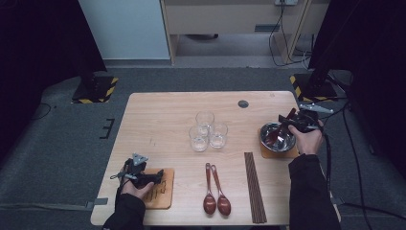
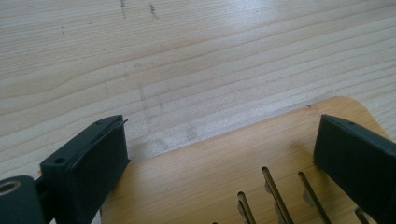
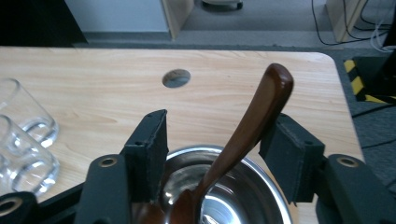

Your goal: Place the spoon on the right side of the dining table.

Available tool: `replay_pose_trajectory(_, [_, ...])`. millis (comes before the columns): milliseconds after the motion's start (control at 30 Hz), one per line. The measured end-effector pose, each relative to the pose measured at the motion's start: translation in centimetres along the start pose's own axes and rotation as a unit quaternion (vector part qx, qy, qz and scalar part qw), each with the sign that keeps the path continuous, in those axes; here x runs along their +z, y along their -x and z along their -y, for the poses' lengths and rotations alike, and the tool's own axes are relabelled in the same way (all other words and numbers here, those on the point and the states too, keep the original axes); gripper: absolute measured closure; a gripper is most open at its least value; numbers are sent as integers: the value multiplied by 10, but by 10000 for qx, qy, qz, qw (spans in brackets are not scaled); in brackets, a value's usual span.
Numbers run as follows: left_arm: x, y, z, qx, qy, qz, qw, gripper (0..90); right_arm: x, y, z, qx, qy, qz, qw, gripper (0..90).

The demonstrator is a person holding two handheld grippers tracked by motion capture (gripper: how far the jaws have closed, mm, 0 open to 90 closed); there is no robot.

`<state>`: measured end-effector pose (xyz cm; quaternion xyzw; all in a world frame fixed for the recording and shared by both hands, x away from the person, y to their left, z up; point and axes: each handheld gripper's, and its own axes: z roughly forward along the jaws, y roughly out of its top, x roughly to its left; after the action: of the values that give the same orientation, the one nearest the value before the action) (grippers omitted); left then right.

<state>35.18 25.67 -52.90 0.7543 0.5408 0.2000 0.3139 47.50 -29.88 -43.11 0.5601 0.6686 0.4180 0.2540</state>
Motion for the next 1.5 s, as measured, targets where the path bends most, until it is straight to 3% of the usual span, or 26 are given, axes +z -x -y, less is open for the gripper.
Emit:
replay_pose_trajectory(133, [0, 0, 0, -1, 0, -2, 10000, 18, -2, 1, 5, -32, -38, -6, 10000, 402])
replay_pose_trajectory(300, [0, 0, 0, 0, -4, -1, 10000, 17, -2, 6, 14, -181, -124, 168, 9996, 388])
replay_pose_trajectory(600, [0, 0, 0, -2, -3, -2, 10000, 16, -1, 15, 25, -131, -268, 186, 9994, 367])
replay_pose_trajectory(700, [0, 0, 0, -3, -3, -2, 10000, 16, -1, 17, 27, -233, -331, 269, 9988, 366])
replay_pose_trajectory(1100, [0, 0, 0, -10, -2, -10, 10000, 16, -3, 24, 39, -47, -455, 295, 9985, 345])
replay_pose_trajectory(1500, [0, 0, 0, -10, -3, -9, 10000, 16, -1, 32, 50, -58, -616, 382, 9974, 344])
